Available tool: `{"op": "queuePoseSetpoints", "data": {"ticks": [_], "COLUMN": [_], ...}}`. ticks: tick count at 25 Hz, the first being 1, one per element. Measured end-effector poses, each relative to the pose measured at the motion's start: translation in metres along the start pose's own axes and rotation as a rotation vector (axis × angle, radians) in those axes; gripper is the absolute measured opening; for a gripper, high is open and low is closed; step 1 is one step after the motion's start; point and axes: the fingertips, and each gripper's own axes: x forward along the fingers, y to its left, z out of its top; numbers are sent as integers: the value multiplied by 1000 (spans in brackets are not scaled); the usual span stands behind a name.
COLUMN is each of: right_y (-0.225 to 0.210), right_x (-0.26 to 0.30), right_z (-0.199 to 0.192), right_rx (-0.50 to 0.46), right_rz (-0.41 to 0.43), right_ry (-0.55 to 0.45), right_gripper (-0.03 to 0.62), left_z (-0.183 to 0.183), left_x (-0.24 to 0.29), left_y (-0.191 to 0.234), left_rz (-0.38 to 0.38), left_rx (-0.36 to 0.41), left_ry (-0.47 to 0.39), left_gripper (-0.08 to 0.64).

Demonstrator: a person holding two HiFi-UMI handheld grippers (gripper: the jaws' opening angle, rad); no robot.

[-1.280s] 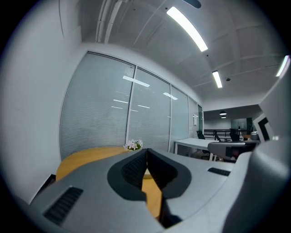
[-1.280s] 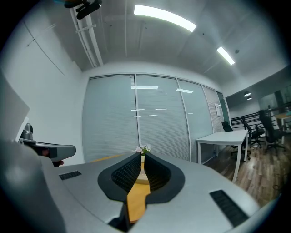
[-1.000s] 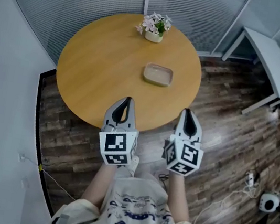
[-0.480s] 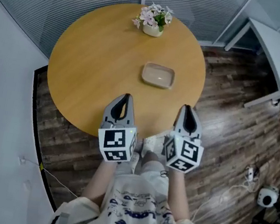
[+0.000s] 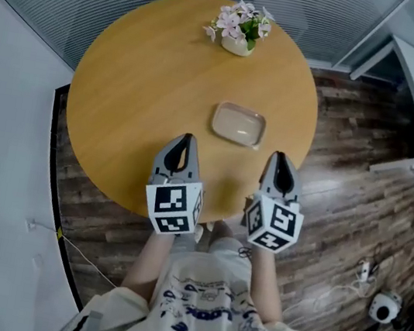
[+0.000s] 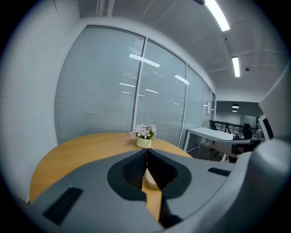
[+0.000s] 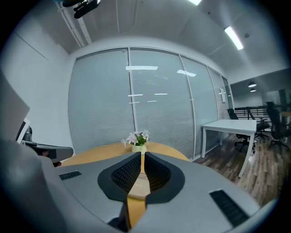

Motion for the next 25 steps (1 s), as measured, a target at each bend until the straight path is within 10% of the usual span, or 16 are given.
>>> {"op": "queuePoseSetpoints", "data": {"ticks": [25], "right_y": [-32], "right_x": [130], "right_z": [-65], "right_rx": [-23], "right_rz": [90], "right_ry": [262], "right_gripper": [23], "left_z": [-65], "left_x": [129], "left_y": [0], "left_rz": [56], "left_rx": [-50], "left_ry": [254], "left_gripper": [5]}}
